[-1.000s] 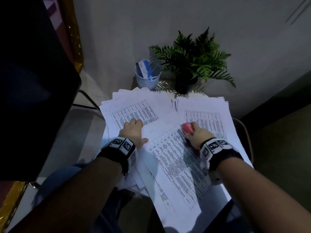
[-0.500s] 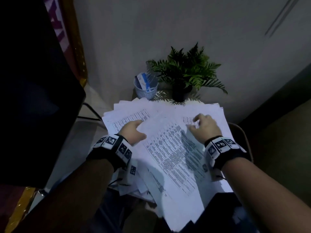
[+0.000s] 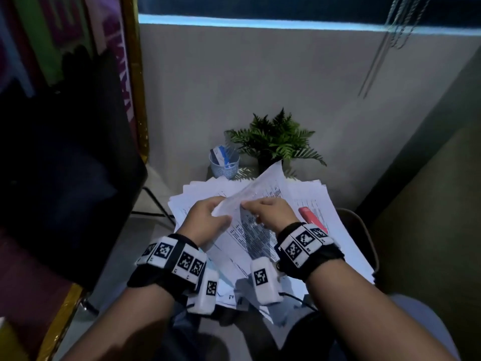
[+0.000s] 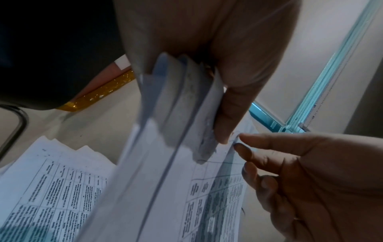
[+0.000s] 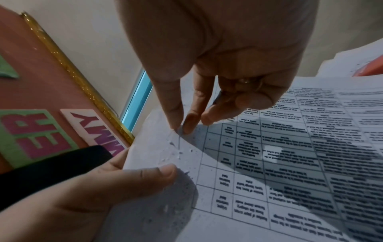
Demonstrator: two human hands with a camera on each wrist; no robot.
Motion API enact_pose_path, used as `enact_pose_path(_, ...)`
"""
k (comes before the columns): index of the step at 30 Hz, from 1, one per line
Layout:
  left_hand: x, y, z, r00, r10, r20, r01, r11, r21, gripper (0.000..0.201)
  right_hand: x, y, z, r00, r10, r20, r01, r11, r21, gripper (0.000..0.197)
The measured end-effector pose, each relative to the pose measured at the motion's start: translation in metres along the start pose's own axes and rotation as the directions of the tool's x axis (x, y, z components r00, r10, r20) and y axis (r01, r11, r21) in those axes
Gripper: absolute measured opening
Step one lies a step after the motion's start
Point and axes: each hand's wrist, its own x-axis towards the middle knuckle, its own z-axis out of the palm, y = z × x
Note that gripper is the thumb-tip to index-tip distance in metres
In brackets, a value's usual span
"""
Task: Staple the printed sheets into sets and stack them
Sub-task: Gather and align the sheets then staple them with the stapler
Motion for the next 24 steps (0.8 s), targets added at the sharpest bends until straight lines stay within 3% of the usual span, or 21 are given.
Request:
enact_pose_path(5,-0.014,0.012,0.002,0.992,0.12,0.028,-0.122,0.986,0.115,0.027,-0.021,-0.004,-0.007,1.0,-0.011,-0.026,0.012,0.999,0.035,0.025)
enact_pose_path(11,-0.024,0.023,0.012,0.99,0.141,0.008,-0.141,0.989,-0.039,0.008,-0.032,-0.008,-0.012,0.997,-0.078,0.003,0.078,0.996,-0.049,0.021)
enact_pose_path(15,-0.026,0.029,0.018,0.985,0.167,-0.041,-0.167,0.986,-0.011,0.027,-0.033,-0.006,-0.012,0.987,-0.158,-0.019,0.156,0.983,-0.101,0.015)
enact_pose_path(24,-0.018,0.039,0.021,0.984,0.156,-0.086,-0.146,0.983,0.11,0.019,-0.029,0.003,-0.003,0.914,-0.364,-0.178,0.33,0.923,-0.196,0.012)
